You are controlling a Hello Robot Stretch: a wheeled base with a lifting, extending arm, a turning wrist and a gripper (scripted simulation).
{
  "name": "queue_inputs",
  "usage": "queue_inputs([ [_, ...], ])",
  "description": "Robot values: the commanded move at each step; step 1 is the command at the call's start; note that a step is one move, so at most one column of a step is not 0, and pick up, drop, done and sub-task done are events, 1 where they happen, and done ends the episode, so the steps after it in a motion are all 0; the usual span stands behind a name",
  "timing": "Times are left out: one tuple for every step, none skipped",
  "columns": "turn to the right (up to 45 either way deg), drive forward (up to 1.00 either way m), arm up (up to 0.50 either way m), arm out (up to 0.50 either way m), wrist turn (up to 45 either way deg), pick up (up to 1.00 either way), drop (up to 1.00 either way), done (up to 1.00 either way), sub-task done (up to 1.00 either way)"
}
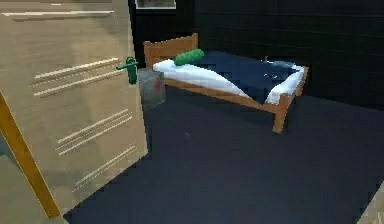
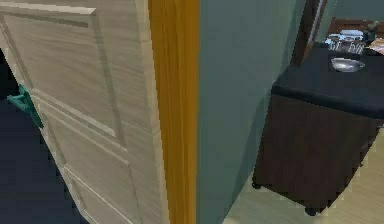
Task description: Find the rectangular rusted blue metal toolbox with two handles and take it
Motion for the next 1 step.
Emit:
queue_inputs([
  [18.0,0.0,0.0,0.0,0.0,0.0,0.0,0.0,0.0],
])
